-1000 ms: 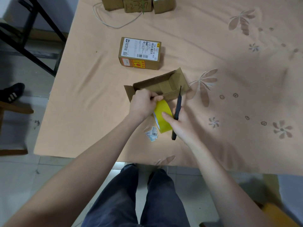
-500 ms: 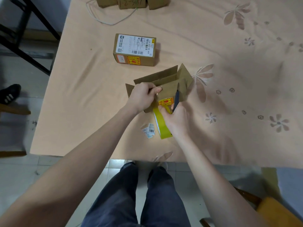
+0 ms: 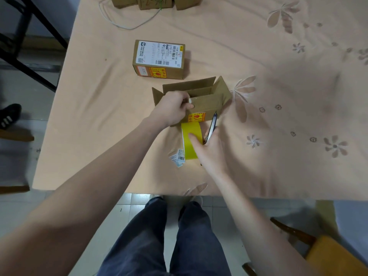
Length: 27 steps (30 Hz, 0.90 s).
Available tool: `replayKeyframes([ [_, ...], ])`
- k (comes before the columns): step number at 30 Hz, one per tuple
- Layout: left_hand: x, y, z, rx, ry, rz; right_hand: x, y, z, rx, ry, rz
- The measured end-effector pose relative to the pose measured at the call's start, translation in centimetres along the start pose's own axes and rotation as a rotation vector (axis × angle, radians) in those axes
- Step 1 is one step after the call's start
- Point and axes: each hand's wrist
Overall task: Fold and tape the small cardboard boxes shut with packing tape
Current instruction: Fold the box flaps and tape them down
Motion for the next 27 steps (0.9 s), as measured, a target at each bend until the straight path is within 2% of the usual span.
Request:
replayKeyframes([
  [5, -0.2, -1.0, 0.7, -0.056, -0.128, 0.162, 0.3, -0.1, 0.7, -0.043, 0.019, -0.017],
  [9, 0.4, -1.7, 1.1, -0.093, -0.137, 0.223, 0.5, -0.1, 1.5, -0.094, 0.061, -0.05],
  [13, 1.0, -1.0, 0.7, -0.154, -0.196, 0.297, 0.3, 0.1, 1.9, -0.052, 0.06, -0.038],
  [16, 0.8, 0.0, -0.6, -0.177, -0.247, 0.131, 0.5, 0.5, 2.1, -0.005, 0.05, -0.016],
  [18, 0.6, 0.5, -2.0, -0.317, -0.27, -0.03, 0.7, 0.6, 2.2, 0.023, 0.036, -0.001],
  [20, 0.4, 0.6, -4.0, -0.444, -0.215, -0.178, 1.0, 0.8, 2.1, 0.045, 0.022, 0.012],
  [21, 0.3, 0.4, -5.0, -0.451, -0.149, -0.193, 1.0, 0.8, 2.1, 0.053, 0.018, 0.019],
  [22, 0.3, 0.0, -6.0, -0.412, -0.078, -0.161, 1.0, 0.9, 2.1, 0.057, 0.017, 0.02],
  [25, 0.3, -1.7, -7.6, -0.161, 0.102, -0.035, 1.0, 0.9, 1.9, 0.064, 0.024, 0.019],
  [27, 0.0, -2.3, -7.2, -0.075, 0.177, -0.133, 1.0, 1.0, 1.7, 0.073, 0.034, 0.011],
])
Point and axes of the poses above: each hand's wrist, its own z-axis towards the middle knuckle, its own y-axis out of the back of the hand, x = y × z, and after that the axes turned 14 degrees about -z, right-handed
